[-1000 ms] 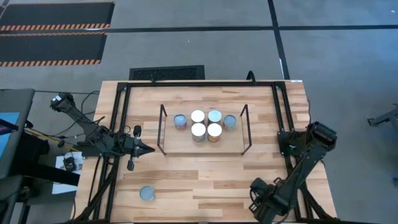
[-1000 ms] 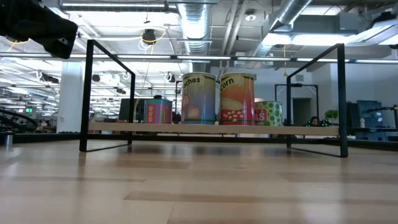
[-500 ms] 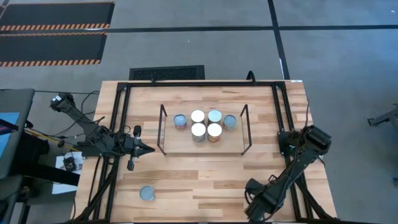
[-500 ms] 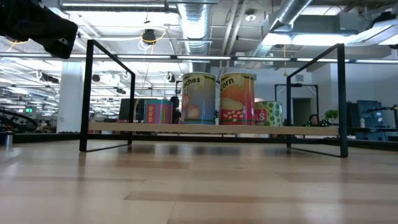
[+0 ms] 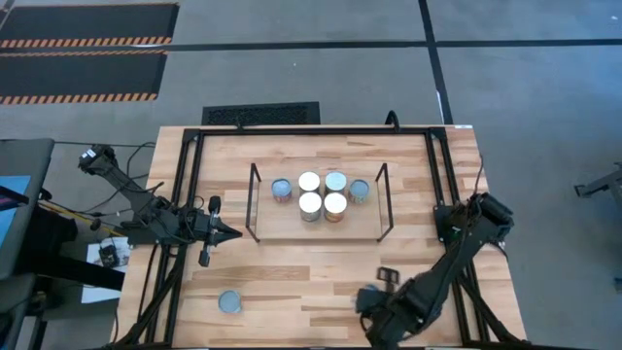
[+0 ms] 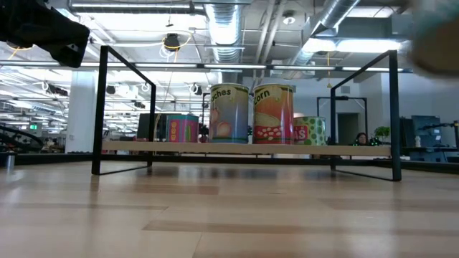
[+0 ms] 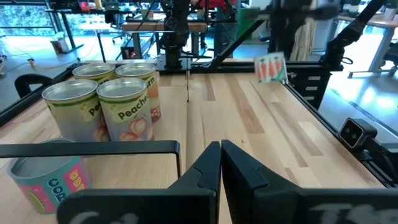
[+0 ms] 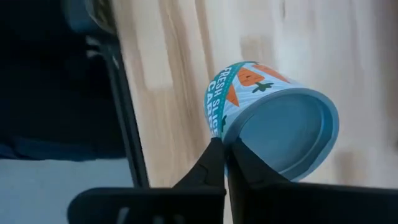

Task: Pick and place cans onto a shelf
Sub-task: Put the canned carrots on the shelf

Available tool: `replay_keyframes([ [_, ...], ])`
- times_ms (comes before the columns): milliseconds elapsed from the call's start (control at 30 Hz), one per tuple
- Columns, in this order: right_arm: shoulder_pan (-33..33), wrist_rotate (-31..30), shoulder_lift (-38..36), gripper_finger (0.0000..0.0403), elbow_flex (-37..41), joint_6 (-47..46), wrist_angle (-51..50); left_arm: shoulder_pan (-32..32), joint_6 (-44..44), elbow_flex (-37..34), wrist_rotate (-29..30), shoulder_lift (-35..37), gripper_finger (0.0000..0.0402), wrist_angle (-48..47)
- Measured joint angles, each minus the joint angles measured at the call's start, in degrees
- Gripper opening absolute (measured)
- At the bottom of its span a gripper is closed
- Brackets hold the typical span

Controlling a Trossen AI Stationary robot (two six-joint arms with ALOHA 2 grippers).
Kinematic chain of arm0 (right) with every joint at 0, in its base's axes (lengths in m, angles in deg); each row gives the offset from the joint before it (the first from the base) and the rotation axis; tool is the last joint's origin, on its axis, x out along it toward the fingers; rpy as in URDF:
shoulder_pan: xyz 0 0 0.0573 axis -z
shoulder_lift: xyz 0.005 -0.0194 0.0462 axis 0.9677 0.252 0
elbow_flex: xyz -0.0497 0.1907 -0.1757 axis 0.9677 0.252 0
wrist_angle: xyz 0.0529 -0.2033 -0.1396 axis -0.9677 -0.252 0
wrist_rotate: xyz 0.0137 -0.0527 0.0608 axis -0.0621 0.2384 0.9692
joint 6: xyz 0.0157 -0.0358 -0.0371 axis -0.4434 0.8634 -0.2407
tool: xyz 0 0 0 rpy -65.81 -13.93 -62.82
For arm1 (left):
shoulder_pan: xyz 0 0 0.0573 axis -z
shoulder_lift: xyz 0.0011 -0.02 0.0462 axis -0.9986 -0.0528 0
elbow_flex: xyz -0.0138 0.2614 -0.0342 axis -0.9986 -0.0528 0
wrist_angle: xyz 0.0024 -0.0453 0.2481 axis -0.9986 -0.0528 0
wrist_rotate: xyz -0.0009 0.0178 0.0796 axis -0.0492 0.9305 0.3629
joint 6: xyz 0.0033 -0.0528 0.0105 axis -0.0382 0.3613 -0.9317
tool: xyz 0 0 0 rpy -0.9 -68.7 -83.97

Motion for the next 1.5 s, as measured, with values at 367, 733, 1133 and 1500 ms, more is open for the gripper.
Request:
replay_keyframes([
  [367,19.8,1.27,-0.06,0.001,-5.86,35.32,-13.84,0.0,-0.61,0.0,0.01,0.0,0.0002,-0.11],
  [733,31.01,3.12,2.11,0.0009,-5.63,49.2,-21.2,0.0,-0.32,0.02,-0.02,0.0,0.0002,-0.2],
  [1133,31.18,2.79,2.49,0.0009,-0.55,50.91,-20.98,0.0,0.59,0.02,-0.61,0.0,0.0002,-0.42],
  [1500,34.54,2.8,2.54,0.0008,-0.46,52.66,-19.69,0.0,0.0,0.02,-0.57,0.0,0.0002,-0.42],
])
